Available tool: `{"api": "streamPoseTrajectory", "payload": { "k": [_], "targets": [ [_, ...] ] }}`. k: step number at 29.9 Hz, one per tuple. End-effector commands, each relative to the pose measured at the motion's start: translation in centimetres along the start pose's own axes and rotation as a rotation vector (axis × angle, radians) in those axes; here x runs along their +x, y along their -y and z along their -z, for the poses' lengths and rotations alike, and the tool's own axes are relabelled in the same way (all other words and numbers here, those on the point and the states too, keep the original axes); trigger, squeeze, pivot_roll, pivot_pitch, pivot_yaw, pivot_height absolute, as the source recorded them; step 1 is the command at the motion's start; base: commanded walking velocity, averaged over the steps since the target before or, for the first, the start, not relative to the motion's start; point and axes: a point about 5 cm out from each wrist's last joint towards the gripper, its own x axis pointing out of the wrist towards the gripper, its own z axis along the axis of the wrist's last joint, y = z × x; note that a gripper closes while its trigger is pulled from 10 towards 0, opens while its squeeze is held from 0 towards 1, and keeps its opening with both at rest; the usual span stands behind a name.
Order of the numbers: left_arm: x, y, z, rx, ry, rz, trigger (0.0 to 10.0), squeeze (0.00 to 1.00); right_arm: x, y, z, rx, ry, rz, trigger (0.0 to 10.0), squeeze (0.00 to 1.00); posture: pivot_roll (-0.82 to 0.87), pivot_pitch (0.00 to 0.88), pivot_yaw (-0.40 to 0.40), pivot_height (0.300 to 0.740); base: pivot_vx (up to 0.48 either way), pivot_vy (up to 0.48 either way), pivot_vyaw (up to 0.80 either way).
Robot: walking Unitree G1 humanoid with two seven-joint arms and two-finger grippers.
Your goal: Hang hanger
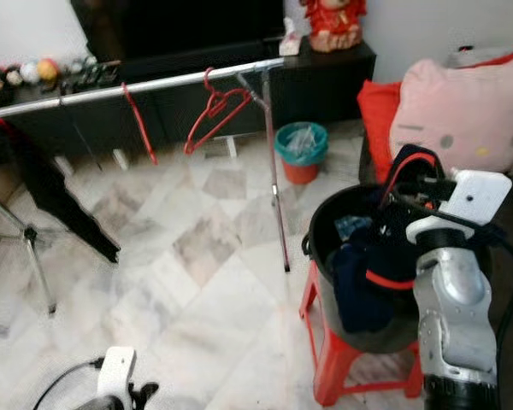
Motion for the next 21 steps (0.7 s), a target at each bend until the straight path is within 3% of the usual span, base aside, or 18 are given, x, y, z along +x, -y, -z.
{"api": "streamPoseTrajectory", "payload": {
  "k": [1, 11, 14, 21],
  "targets": [
    [-0.4, -1.0, 1.2, -0.002, -0.043, -0.031, 10.0, 0.00, 0.2, -1.5, -0.5, 0.016, 0.029, -0.046, 10.0, 0.00, -0.18, 0.000, 0.109, 0.740, 0.000, 0.428, 0.00],
    [-0.4, -0.9, 1.2, -0.006, -0.038, -0.029, 10.0, 0.00, 0.5, -2.3, -2.1, 0.015, 0.118, -0.080, 10.0, 0.00, -0.18, 0.000, 0.108, 0.740, 0.000, 0.429, 0.00],
    [-0.5, -1.0, 1.3, -0.013, -0.035, -0.032, 10.0, 0.00, 0.6, -3.8, -3.5, 0.015, 0.194, -0.163, 10.0, 0.00, -0.18, 0.000, 0.106, 0.740, 0.000, 0.428, 0.00],
    [-0.7, -1.6, 1.7, -0.020, -0.035, -0.038, 10.0, 0.00, 0.4, -5.7, -4.8, 0.013, 0.261, -0.279, 10.0, 0.00, -0.18, 0.000, 0.105, 0.740, 0.000, 0.427, 0.00]
  ]
}}
